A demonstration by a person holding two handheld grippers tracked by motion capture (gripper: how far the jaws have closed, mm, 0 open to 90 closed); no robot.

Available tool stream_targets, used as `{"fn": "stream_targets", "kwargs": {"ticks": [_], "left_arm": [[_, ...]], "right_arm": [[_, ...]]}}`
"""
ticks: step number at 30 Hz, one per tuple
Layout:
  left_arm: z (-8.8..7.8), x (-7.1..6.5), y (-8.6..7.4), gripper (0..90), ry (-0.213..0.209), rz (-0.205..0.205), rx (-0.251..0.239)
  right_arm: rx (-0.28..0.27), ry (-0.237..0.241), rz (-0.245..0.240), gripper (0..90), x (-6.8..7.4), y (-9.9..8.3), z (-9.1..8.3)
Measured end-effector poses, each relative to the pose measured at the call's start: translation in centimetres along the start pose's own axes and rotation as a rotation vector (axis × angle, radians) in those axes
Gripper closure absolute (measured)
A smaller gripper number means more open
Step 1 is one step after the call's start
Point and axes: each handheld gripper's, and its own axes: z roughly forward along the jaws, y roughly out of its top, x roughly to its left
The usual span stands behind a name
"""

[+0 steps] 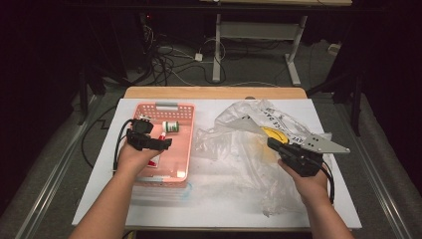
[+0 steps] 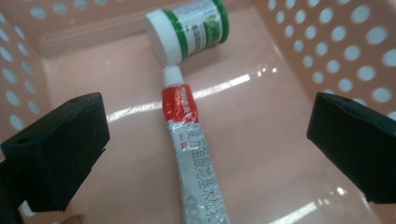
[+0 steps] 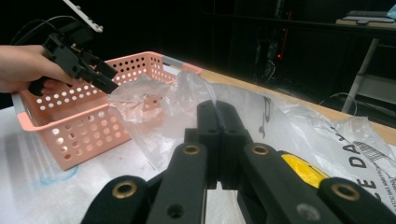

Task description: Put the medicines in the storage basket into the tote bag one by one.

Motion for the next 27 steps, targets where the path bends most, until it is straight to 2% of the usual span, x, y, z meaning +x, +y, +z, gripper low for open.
{"fn": "stream_targets", "kwargs": {"ticks": [4, 9, 11, 15, 21, 24, 27], "left_arm": [[0.8, 0.3, -0.1, 0.2, 0.001, -0.020, 0.066], [2.0, 0.2, -0.2, 1.8, 0.029, -0.008, 0.170], [2.4, 0.2, -0.2, 6.6, 0.049, 0.002, 0.217], [2.8, 0.3, -0.3, 13.6, 0.042, -0.001, 0.253], [3.3, 0.2, -0.3, 19.8, 0.062, -0.003, 0.288], [3.3, 0.3, -0.3, 24.4, 0.064, -0.009, 0.286], [3.3, 0.4, -0.2, 32.6, 0.066, -0.020, 0.270]], "right_arm": [[0.004, 0.002, 0.000, 90.0, 0.0, -0.1, 0.0], [0.012, 0.001, 0.004, 90.0, 0.0, -0.2, 0.1], [0.014, 0.002, 0.002, 90.0, 0.0, -0.3, 0.1], [0.019, 0.000, 0.000, 90.0, 0.1, -0.4, 0.2], [0.034, 0.000, -0.010, 90.0, 0.3, -0.7, 0.1], [0.029, 0.003, -0.003, 90.0, 0.3, -0.7, 0.0], [0.035, 0.005, -0.011, 90.0, 0.4, -0.8, 0.1]]}}
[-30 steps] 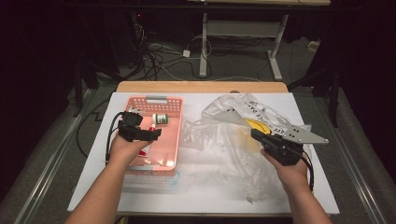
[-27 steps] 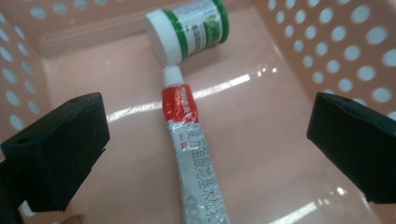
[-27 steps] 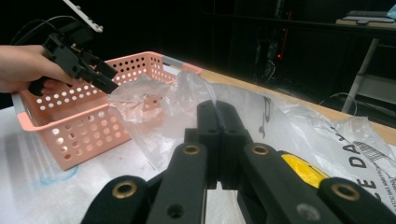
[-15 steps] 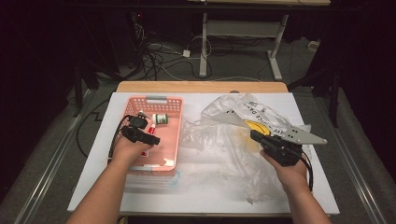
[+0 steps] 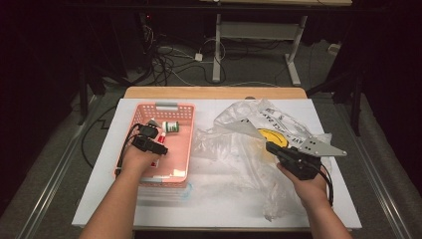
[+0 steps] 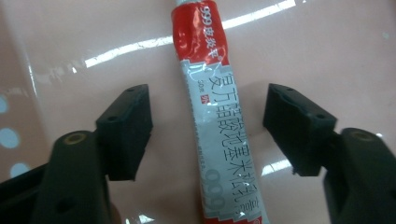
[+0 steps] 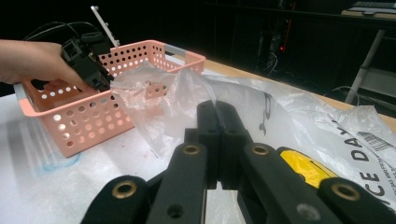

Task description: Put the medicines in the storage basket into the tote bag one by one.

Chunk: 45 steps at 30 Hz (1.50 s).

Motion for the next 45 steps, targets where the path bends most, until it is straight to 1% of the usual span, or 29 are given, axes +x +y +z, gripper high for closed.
{"fn": "stream_targets", "kwargs": {"ticks": [2, 7, 10, 11, 18, 23, 28, 30, 33, 38, 43, 45], "left_arm": [[0.0, 0.1, 0.0, 36.7, 0.003, -0.009, -0.010], [-0.1, -0.1, 0.1, 57.9, -0.002, 0.012, -0.035], [-0.1, -0.1, 0.1, 64.3, -0.020, 0.018, -0.039], [-0.1, -0.2, 0.1, 65.8, -0.013, 0.025, -0.040], [-0.1, -0.3, 0.0, 66.9, -0.004, 0.032, -0.045], [-0.1, -0.7, 0.0, 67.3, 0.018, 0.055, -0.043], [-0.3, -1.0, 0.1, 67.3, 0.042, 0.079, -0.032], [-0.5, -1.1, 0.2, 67.3, 0.032, 0.084, -0.038], [-1.0, -1.1, 0.3, 67.3, 0.029, 0.087, -0.043], [-1.6, -1.2, 0.1, 67.3, 0.023, 0.086, -0.067], [-2.3, -1.4, -0.1, 67.3, 0.016, 0.100, -0.108], [-2.7, -1.4, -0.2, 67.3, 0.009, 0.092, -0.127]], "right_arm": [[0.000, 0.001, -0.001, 90.0, 0.0, 0.0, 0.0], [-0.008, -0.001, 0.001, 90.0, 0.0, 0.1, -0.2], [-0.011, -0.004, 0.000, 90.0, -0.1, 0.2, -0.3], [-0.011, -0.005, 0.002, 90.0, 0.0, 0.2, -0.3], [-0.013, 0.000, -0.003, 90.0, 0.1, 0.3, -0.3], [-0.018, 0.001, -0.003, 90.0, 0.1, 0.4, -0.4], [-0.022, 0.000, -0.005, 90.0, 0.1, 0.5, -0.4], [-0.023, -0.004, -0.004, 90.0, 0.1, 0.5, -0.5], [-0.025, -0.007, 0.001, 90.0, 0.0, 0.5, -0.6], [-0.026, -0.006, 0.003, 90.0, -0.1, 0.4, -0.7], [-0.031, -0.009, 0.004, 90.0, -0.1, 0.5, -0.7], [-0.032, -0.010, 0.003, 90.0, -0.2, 0.5, -0.8]]}}
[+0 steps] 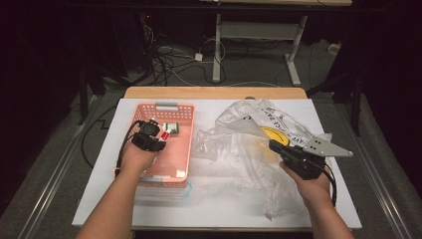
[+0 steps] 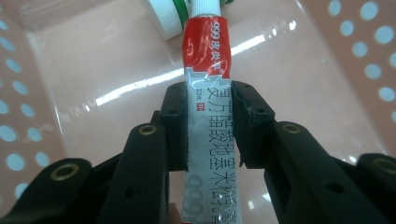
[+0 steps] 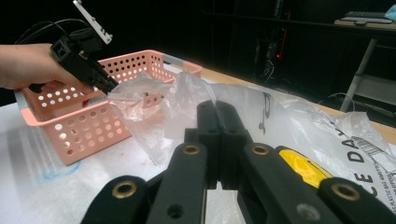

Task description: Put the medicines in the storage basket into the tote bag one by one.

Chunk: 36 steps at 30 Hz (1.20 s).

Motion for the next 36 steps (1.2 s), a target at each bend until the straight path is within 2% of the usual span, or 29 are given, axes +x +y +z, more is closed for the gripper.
{"fn": "stream_targets", "kwargs": {"ticks": [7, 13, 20, 25, 29, 33, 36], "left_arm": [[-1.5, -0.1, -0.4, 67.2, -0.015, 0.001, -0.067], [-3.1, -0.7, -0.9, 67.3, -0.029, 0.009, -0.148], [-4.3, -1.4, -2.0, 67.2, -0.070, 0.018, -0.233], [-4.9, -2.1, -3.0, 67.2, -0.095, 0.011, -0.296], [-5.3, -2.7, -3.7, 67.1, -0.098, 0.019, -0.339], [-5.5, -3.1, -4.3, 67.1, -0.120, 0.026, -0.374], [-5.4, -3.5, -4.8, 67.1, -0.114, 0.037, -0.387]], "right_arm": [[0.000, 0.001, 0.002, 90.0, 0.1, 0.0, 0.0], [-0.004, 0.000, 0.000, 90.0, 0.0, 0.1, -0.1], [-0.007, 0.002, 0.002, 90.0, 0.1, 0.1, -0.2], [-0.005, 0.002, -0.001, 90.0, 0.1, 0.1, -0.2], [-0.004, 0.003, -0.002, 90.0, 0.2, 0.1, -0.2], [-0.005, 0.005, -0.005, 90.0, 0.2, 0.1, -0.2], [-0.006, 0.004, -0.002, 90.0, 0.2, 0.1, -0.1]]}}
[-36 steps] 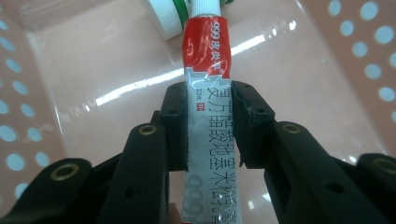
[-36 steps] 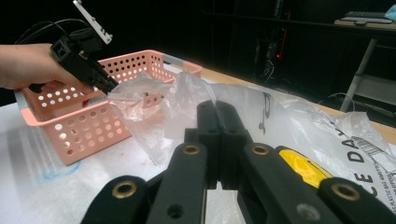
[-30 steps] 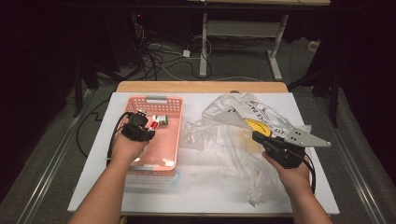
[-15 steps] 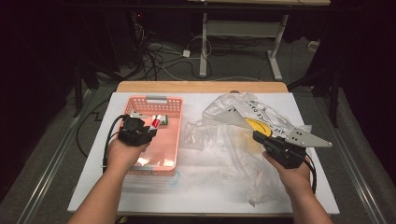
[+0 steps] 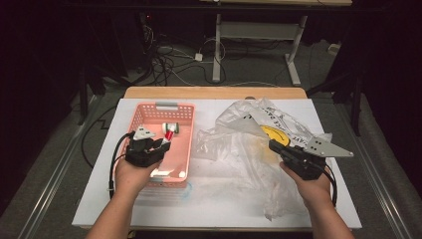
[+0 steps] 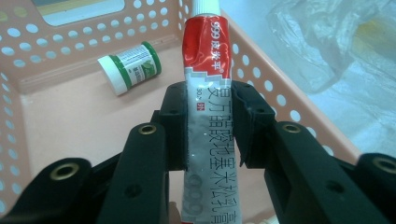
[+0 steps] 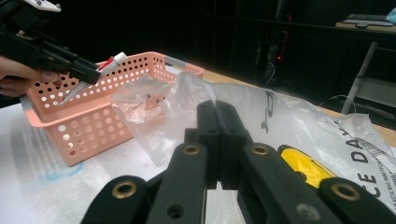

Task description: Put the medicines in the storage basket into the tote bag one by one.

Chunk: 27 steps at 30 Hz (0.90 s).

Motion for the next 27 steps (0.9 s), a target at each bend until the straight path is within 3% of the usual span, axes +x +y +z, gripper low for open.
{"fn": "stream_targets", "kwargs": {"ticks": [8, 16, 19, 27], "left_arm": [[-0.9, -0.5, -0.7, 67.1, -0.004, -0.009, -0.061], [-1.8, -1.5, -1.4, 67.1, -0.007, 0.017, -0.127], [-2.0, -1.5, -1.5, 67.1, -0.026, 0.001, -0.152], [-1.8, -2.0, -1.7, 67.1, -0.063, 0.000, -0.157]], "right_arm": [[0.001, 0.002, -0.008, 90.0, 0.1, 0.0, 0.0], [0.003, 0.001, -0.012, 90.0, 0.3, 0.0, 0.1], [0.003, 0.002, -0.005, 90.0, 0.2, -0.1, 0.1], [0.003, 0.004, -0.006, 90.0, 0.3, -0.1, 0.2]]}}
